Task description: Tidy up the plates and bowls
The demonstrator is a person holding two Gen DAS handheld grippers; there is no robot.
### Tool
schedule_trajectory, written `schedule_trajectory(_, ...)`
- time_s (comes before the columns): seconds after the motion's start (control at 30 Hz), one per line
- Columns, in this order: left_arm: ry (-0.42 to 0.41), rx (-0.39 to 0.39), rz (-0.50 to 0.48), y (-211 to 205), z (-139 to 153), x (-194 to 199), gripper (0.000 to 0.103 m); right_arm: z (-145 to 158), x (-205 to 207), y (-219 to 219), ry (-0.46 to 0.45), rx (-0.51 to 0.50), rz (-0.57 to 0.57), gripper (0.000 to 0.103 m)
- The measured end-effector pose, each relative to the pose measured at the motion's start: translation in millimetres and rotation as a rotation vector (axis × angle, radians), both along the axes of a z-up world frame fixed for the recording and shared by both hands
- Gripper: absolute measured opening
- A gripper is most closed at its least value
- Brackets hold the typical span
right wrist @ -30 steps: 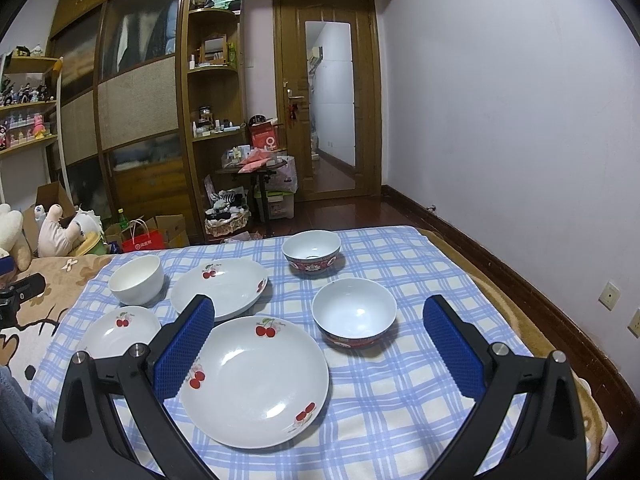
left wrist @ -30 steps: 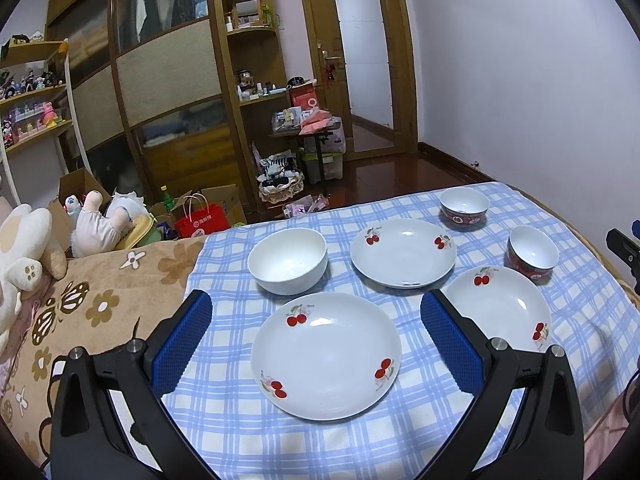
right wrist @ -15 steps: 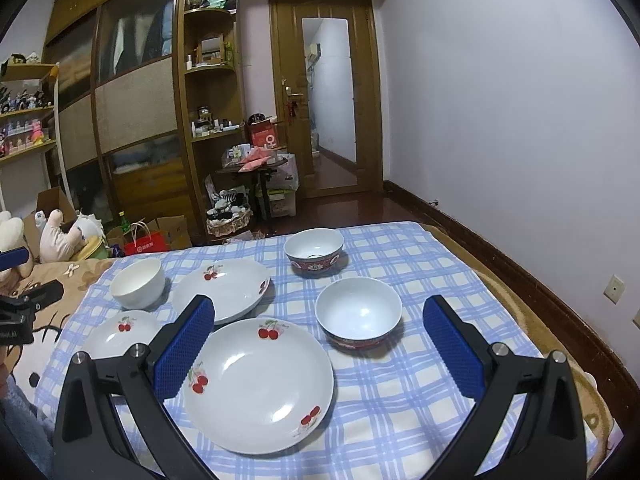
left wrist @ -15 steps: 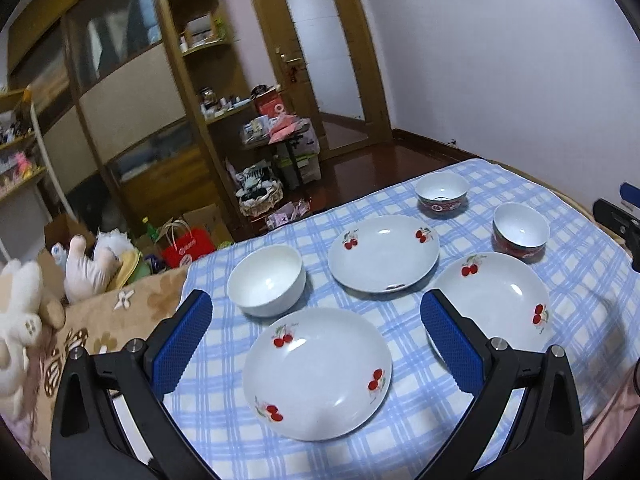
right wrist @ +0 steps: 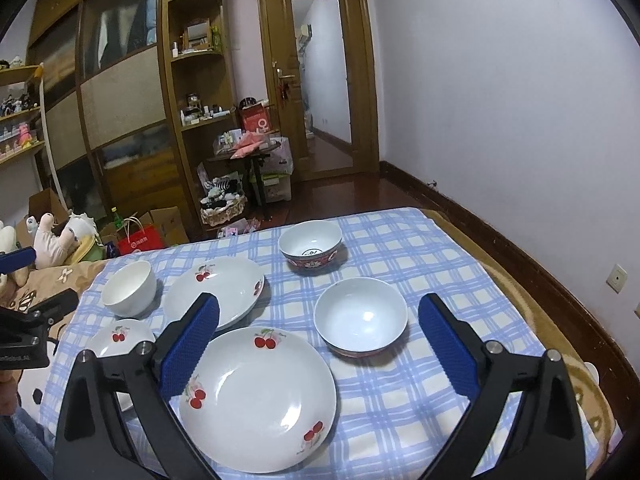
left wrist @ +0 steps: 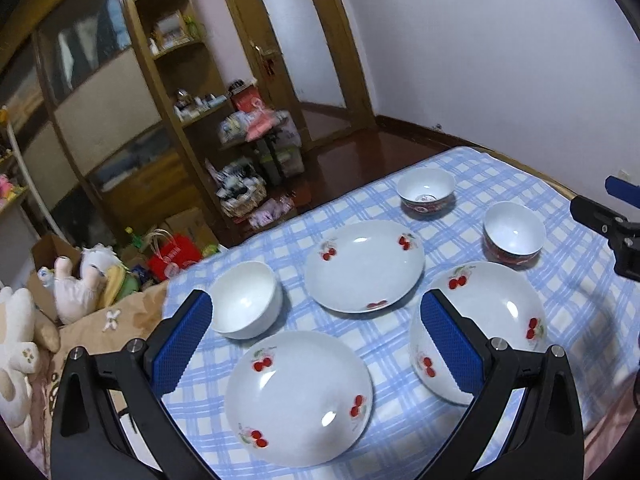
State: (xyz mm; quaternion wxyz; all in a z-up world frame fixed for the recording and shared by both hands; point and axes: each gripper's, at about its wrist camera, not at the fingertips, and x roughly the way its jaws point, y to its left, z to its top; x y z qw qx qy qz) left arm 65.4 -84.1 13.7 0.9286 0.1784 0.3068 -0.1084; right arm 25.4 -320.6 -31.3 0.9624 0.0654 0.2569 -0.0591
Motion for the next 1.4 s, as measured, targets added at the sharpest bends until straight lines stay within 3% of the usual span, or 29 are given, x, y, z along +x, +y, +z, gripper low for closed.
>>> schedule_trajectory(0.27,0.05,-0.043,-0.014,-17.6,-6.2,25.0,0.102,5.2,19.5,-6.9,0.016,0.05,0.013,0.103)
schedule_trajectory(0.6,0.095,-0.054,0.034,-26.5,-48.5,40.7,0.102,-28.8,28.5,-7.4,0.093,0.028,0.02,0.103)
schedule_trajectory(0.8,0.177,-0.075,0.049,-23.5,-73.9,52.7,0.102,-48.7,34.4,-17.9,0.157,0.048,-0.01,0.103)
schedule_trajectory(1.2,0.215,-0.015,0.042,-32.9,-102.8,56.0,0.102,-84.5,50.0,-31.0,0.277,0.065,-0.05,0.103)
schedule_trajectory(1.33,0.221,0.007,0.024,-36.8,-111.0,58.1,0.102,-95.6,53.8,-33.2,0.323,0.094,-0.042,0.093)
schedule_trajectory(1.4,0.231,0.006,0.023,-36.9,-114.2,58.2,0.102,-100.5,54.9,-35.2,0.345,0.115,-0.043,0.093)
